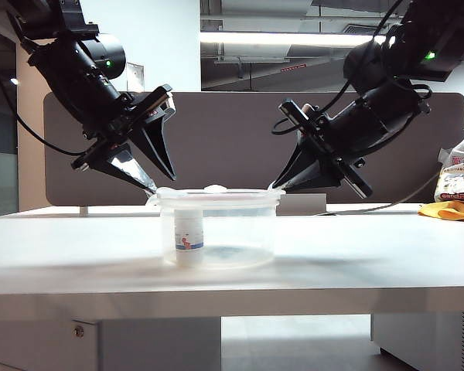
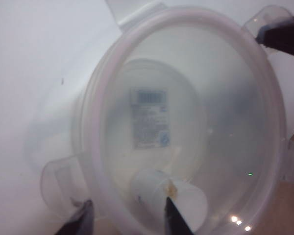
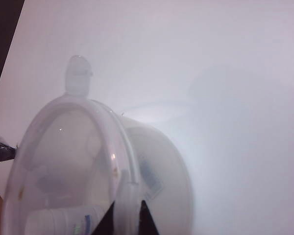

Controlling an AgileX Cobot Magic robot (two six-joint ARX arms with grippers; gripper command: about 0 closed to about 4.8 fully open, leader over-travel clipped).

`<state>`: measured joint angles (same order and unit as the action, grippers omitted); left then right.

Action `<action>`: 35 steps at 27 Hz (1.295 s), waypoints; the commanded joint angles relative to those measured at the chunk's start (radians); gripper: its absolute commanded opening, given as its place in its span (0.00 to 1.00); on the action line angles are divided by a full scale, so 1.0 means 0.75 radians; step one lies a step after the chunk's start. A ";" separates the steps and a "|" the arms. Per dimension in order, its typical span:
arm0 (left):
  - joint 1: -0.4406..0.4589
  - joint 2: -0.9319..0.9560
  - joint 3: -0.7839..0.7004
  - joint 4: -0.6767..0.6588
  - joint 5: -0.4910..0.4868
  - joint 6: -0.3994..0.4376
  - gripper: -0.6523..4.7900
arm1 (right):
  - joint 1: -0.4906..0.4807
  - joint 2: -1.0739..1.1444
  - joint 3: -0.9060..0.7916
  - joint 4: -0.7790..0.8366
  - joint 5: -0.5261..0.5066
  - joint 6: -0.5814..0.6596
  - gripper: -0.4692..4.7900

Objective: Remove the lid of the round box, pick up the small white medicine bottle inside, and place it on the table.

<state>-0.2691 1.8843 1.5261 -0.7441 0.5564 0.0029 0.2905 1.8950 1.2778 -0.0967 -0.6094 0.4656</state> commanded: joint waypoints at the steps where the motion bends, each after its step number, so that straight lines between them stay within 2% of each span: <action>1: 0.000 -0.003 0.005 0.012 -0.048 -0.004 0.69 | 0.002 -0.005 0.003 -0.021 0.008 -0.004 0.09; 3: 0.007 -0.003 0.005 0.011 -0.085 -0.005 0.92 | 0.002 -0.005 0.003 -0.026 0.008 -0.005 0.09; 4: 0.009 -0.003 0.005 0.008 -0.103 -0.006 0.94 | 0.002 -0.005 0.003 -0.026 0.008 -0.005 0.09; 7: 0.010 -0.002 0.005 0.010 -0.169 -0.015 0.93 | 0.002 -0.005 0.003 -0.022 0.008 -0.005 0.09; 9: 0.010 -0.002 0.005 0.019 -0.152 -0.020 0.93 | 0.002 -0.005 0.003 -0.015 0.008 -0.005 0.09; 13: 0.009 0.000 0.004 0.059 -0.107 -0.040 0.84 | 0.002 -0.005 0.003 -0.009 0.008 -0.004 0.09; 23: 0.019 0.001 -0.021 0.117 -0.100 -0.082 0.84 | -0.007 -0.005 0.003 -0.006 0.007 -0.003 0.09; 25: 0.036 0.001 -0.037 0.135 -0.035 -0.097 0.84 | -0.007 -0.006 0.003 -0.006 0.006 -0.003 0.09; 31: 0.077 0.003 -0.134 0.277 0.175 -0.238 0.83 | -0.007 -0.006 0.003 -0.005 0.006 -0.003 0.09; 32: 0.090 0.002 -0.152 0.299 0.216 -0.260 0.79 | -0.008 -0.006 0.003 -0.006 0.006 -0.003 0.09; 35: 0.101 0.002 -0.170 0.305 0.220 -0.260 0.71 | -0.008 -0.006 0.003 -0.004 0.007 -0.003 0.09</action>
<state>-0.1925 1.8893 1.3983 -0.5331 0.7074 -0.1860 0.2852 1.8946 1.2785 -0.1028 -0.6128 0.4660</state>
